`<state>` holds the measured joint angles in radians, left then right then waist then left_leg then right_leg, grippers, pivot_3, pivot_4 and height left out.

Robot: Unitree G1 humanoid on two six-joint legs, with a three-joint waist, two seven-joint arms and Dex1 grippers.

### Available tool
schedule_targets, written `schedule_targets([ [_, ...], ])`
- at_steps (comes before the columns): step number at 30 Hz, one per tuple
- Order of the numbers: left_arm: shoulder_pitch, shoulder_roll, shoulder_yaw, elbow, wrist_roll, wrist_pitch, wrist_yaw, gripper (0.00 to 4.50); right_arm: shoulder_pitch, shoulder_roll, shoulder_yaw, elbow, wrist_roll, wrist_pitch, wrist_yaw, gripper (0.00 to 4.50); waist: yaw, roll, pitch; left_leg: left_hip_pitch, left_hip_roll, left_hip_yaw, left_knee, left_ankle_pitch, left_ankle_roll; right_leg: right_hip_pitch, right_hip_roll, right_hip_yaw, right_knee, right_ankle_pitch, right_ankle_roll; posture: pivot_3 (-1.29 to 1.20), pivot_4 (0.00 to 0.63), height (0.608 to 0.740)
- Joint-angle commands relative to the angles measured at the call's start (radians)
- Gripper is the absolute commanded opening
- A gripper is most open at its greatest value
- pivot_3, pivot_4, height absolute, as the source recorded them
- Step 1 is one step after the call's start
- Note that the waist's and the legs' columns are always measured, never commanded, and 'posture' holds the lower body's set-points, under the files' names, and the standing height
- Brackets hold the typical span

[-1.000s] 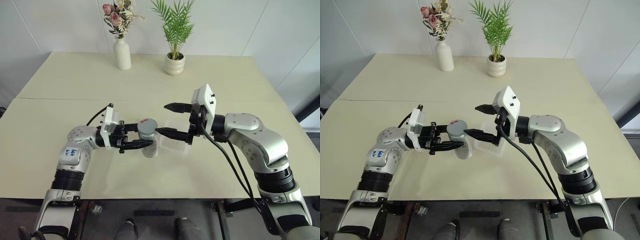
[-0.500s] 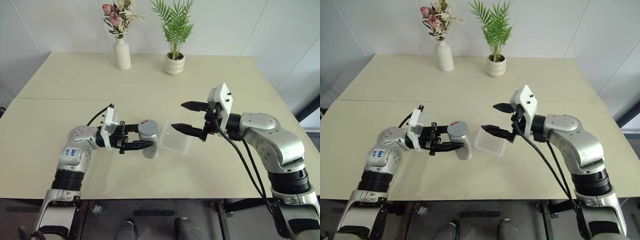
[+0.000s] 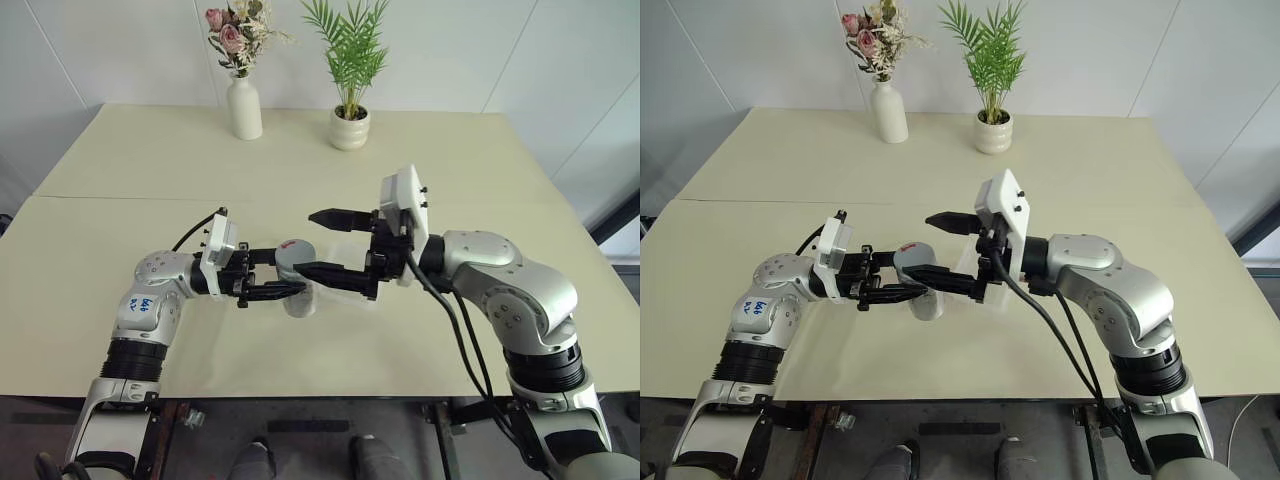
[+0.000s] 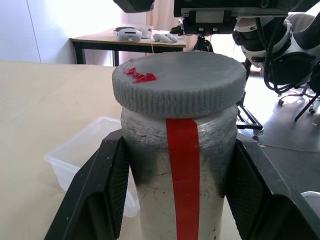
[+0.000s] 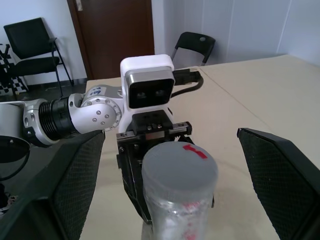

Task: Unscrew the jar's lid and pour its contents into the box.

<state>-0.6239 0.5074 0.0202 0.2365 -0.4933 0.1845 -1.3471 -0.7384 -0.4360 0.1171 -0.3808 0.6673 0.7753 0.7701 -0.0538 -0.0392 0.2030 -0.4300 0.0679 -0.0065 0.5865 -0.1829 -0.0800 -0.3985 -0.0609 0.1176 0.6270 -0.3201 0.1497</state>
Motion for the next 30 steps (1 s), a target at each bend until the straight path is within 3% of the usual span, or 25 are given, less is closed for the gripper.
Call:
schedule_targets([
  [1, -0.017, 0.005, 0.009, -0.033, -0.011, -0.005, -0.005, 2.37, -0.034, 0.018, 0.024, 0.012, -0.031, -0.018, -0.014, 4.47, 0.0, 0.0, 0.0, 0.0, 0.0, 0.0, 0.0, 0.0, 0.0, 0.0, 0.0, 0.0, 0.0, 0.0, 0.0, 0.0, 0.15, 0.74],
  [15, -0.017, 0.007, 0.012, -0.035, -0.012, -0.006, -0.003, 2.37, -0.055, 0.071, 0.081, 0.091, -0.134, -0.043, -0.017, 4.47, 0.0, 0.0, 0.0, 0.0, 0.0, 0.0, 0.0, 0.0, 0.0, 0.0, 0.0, 0.0, 0.0, 0.0, 0.0, 0.0, 0.15, 0.74],
  [30, -0.017, 0.007, 0.014, -0.033, -0.012, -0.009, -0.002, 2.37, -0.041, 0.037, 0.047, 0.092, -0.138, -0.049, 0.009, 4.47, -0.001, 0.0, 0.0, 0.0, 0.0, 0.0, 0.0, 0.0, 0.0, 0.0, 0.0, 0.0, 0.0, 0.0, 0.0, 0.0, 0.15, 0.74],
])
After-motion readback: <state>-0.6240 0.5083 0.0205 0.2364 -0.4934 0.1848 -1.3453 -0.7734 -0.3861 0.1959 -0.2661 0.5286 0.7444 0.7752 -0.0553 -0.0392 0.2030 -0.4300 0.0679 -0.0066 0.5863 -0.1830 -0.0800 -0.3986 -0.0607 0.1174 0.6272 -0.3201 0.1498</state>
